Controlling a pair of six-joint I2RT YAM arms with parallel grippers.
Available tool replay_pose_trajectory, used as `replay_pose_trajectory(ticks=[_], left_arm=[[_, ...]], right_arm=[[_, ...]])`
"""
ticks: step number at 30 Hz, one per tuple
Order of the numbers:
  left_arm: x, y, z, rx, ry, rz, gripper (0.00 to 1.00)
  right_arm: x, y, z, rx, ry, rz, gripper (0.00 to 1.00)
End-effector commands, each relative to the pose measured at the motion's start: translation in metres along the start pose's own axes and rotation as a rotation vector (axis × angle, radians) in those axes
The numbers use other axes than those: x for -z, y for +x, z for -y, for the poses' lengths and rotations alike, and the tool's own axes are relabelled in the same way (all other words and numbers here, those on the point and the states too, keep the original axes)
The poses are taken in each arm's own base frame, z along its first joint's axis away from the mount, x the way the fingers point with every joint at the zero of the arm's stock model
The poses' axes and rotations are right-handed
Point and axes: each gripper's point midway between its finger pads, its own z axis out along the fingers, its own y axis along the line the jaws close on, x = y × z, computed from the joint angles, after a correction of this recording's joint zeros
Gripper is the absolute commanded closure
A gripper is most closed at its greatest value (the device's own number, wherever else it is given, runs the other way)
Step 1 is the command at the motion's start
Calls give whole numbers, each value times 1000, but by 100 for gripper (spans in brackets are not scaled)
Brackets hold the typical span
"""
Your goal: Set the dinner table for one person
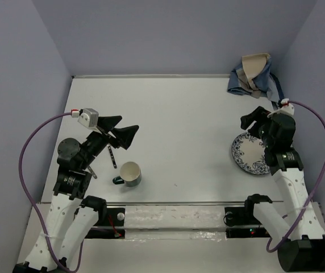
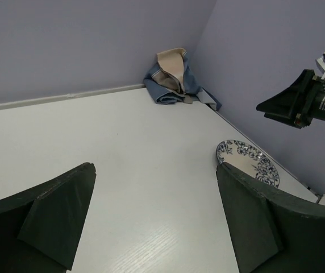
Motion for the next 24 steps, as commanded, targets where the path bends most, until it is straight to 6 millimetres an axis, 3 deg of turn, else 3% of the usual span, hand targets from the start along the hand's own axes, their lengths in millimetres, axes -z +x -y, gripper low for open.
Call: replay_pose_trajectory(ticks=[1,4,6,7,8,11,14,15,16,17,18,19,21,24], left_arm=[[1,-4,7,-36,44,22,1],[-1,-3,9,-36,51,17,1],[-3,1,12,-37,68,3,1],[-2,2,13,-42,70,3,1],[-2,3,15,-42,75,0,1],[-3,3,15,-43,62,1,1],[-1,4,10,-51,21,-2,1],[0,4,10,-52,15,-1,1],[0,6,8,-49,-3,-5,1],[0,7,9,-52,-1,-12,1],[0,7,6,-56,-20,-11,1],[0,7,5,-58,-26,-12,1],[-1,8,5,-58,-33,-15,1],[-2,11,8,-63,-26,-23,2]], right_arm=[[-20,-25,5,-1,66,68,30],[-36,-42,8,-4,105,119,30],[-58,-43,17,4,165,106,32],[-64,-54,18,7,191,131,33],[-73,-48,25,10,216,115,33],[-118,-59,35,12,299,135,33],[-150,-62,44,32,362,133,33],[-162,-76,39,34,360,160,33],[-185,-59,53,58,390,109,34],[-196,-59,54,68,393,101,34],[-206,-76,51,67,393,132,34],[-225,-64,60,101,412,96,35],[-238,-77,72,120,433,108,36],[-276,-88,78,175,410,98,38]])
